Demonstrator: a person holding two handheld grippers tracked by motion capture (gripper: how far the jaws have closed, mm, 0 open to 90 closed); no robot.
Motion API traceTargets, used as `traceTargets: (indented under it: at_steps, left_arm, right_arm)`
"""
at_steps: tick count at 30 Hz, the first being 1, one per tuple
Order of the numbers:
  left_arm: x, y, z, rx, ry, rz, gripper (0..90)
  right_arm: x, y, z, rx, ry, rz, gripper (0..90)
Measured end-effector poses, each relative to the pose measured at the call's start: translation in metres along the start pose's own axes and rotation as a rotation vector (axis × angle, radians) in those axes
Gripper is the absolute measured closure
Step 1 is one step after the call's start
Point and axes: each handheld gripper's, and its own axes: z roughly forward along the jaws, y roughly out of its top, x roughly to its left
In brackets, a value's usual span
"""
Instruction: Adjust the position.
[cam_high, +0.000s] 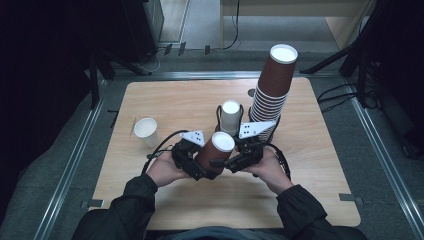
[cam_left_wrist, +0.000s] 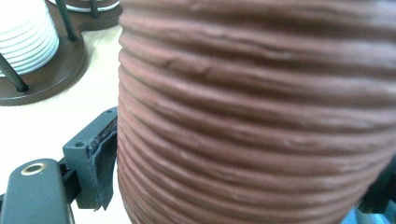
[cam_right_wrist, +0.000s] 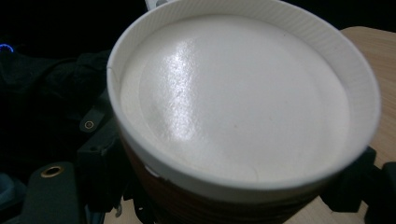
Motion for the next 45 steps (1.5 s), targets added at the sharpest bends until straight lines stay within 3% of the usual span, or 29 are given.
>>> traceTargets:
  at_steps: [4,6,9,16,22,30,35,38,45]
  left_arm:
    - [0.002,-0.001,-0.004,-0.002,0.009,-0.003,10.7]
    - [0.005,-0.002,-0.008,0.007,-0.014,-0.021,10.6]
    - [0.005,-0.005,-0.013,0.023,-0.008,-0.022,10.6]
    - [0.007,-0.010,-0.028,0.041,0.041,-0.020,10.6]
    - [0.008,-0.013,-0.035,0.089,0.095,0.008,10.6]
    - [0.009,-0.011,-0.030,0.189,0.147,0.048,10.6]
    - [0.012,-0.010,-0.023,0.232,0.161,0.063,10.6]
    - [0.011,-0.010,-0.018,0.289,0.198,0.086,10.6]
    - [0.010,-0.006,-0.010,0.328,0.194,0.115,10.6]
  right_arm:
    - [-0.001,0.002,-0.001,0.031,-0.003,0.039,17.7]
    - [-0.001,0.002,-0.003,0.060,-0.018,0.018,16.7]
    - [0.000,0.000,-0.004,0.114,-0.038,-0.005,16.6]
    - [0.001,-0.003,-0.006,0.176,-0.059,-0.021,16.7]
    - [-0.001,-0.006,-0.017,0.234,-0.099,-0.031,17.3]
    - [-0.002,-0.011,-0.023,0.310,-0.129,-0.049,17.6]
    - [-0.004,-0.013,-0.024,0.327,-0.130,-0.049,17.7]
    - [-0.004,-0.013,-0.023,0.335,-0.128,-0.054,17.9]
    - [-0.003,-0.013,-0.020,0.353,-0.124,-0.062,17.9]
